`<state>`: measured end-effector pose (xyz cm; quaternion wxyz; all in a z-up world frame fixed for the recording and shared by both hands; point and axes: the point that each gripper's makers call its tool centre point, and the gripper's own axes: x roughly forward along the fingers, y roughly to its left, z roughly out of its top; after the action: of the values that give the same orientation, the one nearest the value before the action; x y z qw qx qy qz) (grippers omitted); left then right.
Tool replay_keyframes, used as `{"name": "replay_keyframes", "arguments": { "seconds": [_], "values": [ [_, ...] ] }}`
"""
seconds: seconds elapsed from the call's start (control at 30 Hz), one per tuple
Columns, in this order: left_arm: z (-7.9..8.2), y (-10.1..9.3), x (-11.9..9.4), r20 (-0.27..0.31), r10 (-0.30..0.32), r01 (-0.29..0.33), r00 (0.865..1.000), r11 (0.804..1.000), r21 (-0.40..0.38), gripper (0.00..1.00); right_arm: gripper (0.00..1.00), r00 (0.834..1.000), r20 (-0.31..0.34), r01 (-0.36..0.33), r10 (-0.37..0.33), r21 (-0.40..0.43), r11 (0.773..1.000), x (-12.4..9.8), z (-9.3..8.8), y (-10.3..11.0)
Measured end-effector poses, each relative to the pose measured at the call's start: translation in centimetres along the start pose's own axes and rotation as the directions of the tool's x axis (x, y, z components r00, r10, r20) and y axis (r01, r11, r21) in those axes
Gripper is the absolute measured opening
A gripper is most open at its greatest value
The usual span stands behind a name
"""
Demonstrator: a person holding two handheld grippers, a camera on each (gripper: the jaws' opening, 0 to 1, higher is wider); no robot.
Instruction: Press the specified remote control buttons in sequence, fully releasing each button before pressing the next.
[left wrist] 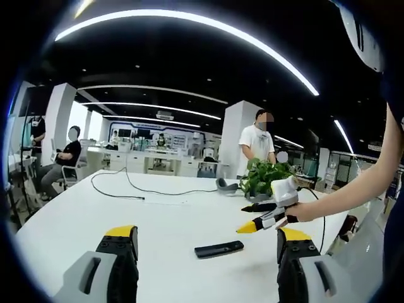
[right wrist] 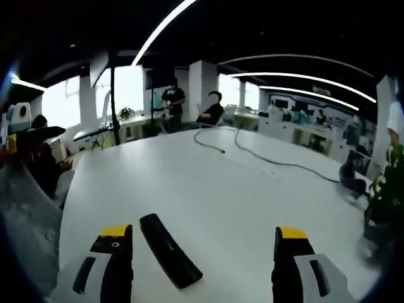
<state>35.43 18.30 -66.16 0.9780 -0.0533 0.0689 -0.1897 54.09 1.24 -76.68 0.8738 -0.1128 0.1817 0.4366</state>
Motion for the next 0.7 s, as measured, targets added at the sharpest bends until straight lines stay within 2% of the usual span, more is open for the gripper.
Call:
{"name": "replay_keyframes", "arguments": {
  "seconds": [0.03, 0.13, 0.2, 0.33, 0.43, 0.47, 0.5, 0.57, 0.7],
  "values": [
    [0.0, 0.0, 0.0, 0.001, -0.001, 0.001, 1.000, 1.000, 0.006, 0.95, 0.98, 1.000, 0.027, 0.014, -0.015, 0.007, 1.000, -0.3, 0.6, 0.0],
    [0.3, -0.1, -0.1, 0.014, -0.003, 0.003, 1.000, 0.999, 0.033, 0.93, 0.99, 0.998, 0.055, 0.039, -0.040, 0.030, 0.999, -1.3, 1.4, -0.1],
    [0.1, -0.2, -0.2, 0.002, -0.010, 0.010, 1.000, 1.000, 0.019, 0.93, 0.99, 0.996, 0.082, 0.042, -0.045, 0.038, 0.998, -2.0, 2.1, 0.1],
    [0.1, 0.1, -0.3, -0.008, -0.002, 0.002, 1.000, 1.000, -0.006, 0.89, 0.99, 0.993, 0.102, 0.047, -0.054, 0.065, 0.997, -3.3, 2.7, 0.3],
    [0.5, 0.4, -0.5, 0.007, 0.015, -0.015, 1.000, 1.000, -0.016, 0.86, 0.99, 0.991, 0.106, 0.078, -0.085, 0.066, 0.995, -4.4, 2.8, 0.2],
    [0.6, 0.6, -0.5, 0.010, 0.023, -0.023, 1.000, 1.000, -0.006, 0.86, 0.99, 0.990, 0.106, 0.085, -0.092, 0.067, 0.994, -4.6, 2.8, 0.1],
    [0.8, 1.1, -0.6, 0.025, 0.045, -0.046, 0.999, 0.998, 0.043, 0.86, 0.99, 0.989, 0.103, 0.102, -0.109, 0.076, 0.992, -5.0, 2.7, 0.0],
    [1.1, 1.3, -0.8, 0.046, 0.058, -0.062, 0.997, 0.994, 0.088, 0.86, 0.99, 0.986, 0.113, 0.115, -0.125, 0.095, 0.989, -5.8, 2.7, -0.2],
    [0.8, 0.8, -0.6, 0.030, 0.042, -0.045, 0.999, 0.990, 0.131, 0.84, 0.99, 0.978, 0.127, 0.152, -0.163, 0.092, 0.984, -7.5, 2.7, -0.3]
  ]
}}
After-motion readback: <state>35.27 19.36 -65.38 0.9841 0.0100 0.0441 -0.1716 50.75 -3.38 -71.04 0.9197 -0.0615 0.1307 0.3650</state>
